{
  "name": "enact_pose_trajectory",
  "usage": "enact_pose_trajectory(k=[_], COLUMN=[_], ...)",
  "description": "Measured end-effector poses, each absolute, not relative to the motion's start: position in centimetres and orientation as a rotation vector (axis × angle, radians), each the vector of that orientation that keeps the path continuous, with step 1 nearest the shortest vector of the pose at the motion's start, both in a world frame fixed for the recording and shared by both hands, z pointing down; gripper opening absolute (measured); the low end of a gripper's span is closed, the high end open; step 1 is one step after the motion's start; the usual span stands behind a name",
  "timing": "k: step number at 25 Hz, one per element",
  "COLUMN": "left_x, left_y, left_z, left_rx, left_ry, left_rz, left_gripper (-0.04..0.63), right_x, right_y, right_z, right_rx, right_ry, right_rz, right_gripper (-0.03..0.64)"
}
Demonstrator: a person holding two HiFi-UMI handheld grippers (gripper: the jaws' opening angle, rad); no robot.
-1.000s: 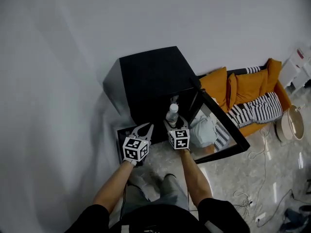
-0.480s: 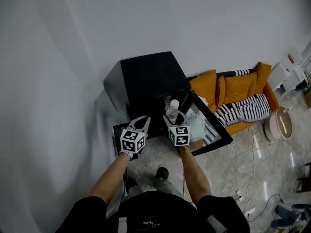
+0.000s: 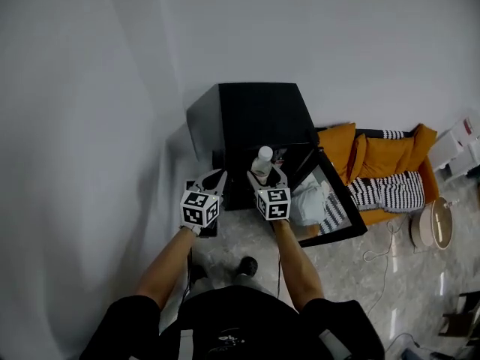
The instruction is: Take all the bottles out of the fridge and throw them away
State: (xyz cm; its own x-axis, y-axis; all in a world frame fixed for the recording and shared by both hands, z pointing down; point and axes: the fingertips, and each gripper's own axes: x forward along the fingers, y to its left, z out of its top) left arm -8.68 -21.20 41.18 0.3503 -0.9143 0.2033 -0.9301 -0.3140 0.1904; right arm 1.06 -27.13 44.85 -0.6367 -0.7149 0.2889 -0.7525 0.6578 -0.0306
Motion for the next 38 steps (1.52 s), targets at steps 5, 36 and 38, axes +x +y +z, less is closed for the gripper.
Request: enact_pose_trajectory(k=[5,36,38], left_x=[-14.6,-24.7,-24.5], left_y=[-18.8,-12.4,-12.4], left_z=[40.8,48.1,50.5], left_rx=[2.226,1.897,1.878], left_ry=[-1.804,-2.011,-1.993], left_rz=[0.064,-0.003,0.016], left_gripper=[0.002,0.002,0.002], right_x=[-6.1,-19.6,-19.4], right_y=[-25.5,-19.5,-19.4], right_z=[44.3,49.6,52.0], right_rx=[0.996,0.552,0.537], right_ry=[-2.707,-2.752,-2.735], right_rz=[0.187,0.139,0.160], right_gripper=[0.314,0.314,0.314])
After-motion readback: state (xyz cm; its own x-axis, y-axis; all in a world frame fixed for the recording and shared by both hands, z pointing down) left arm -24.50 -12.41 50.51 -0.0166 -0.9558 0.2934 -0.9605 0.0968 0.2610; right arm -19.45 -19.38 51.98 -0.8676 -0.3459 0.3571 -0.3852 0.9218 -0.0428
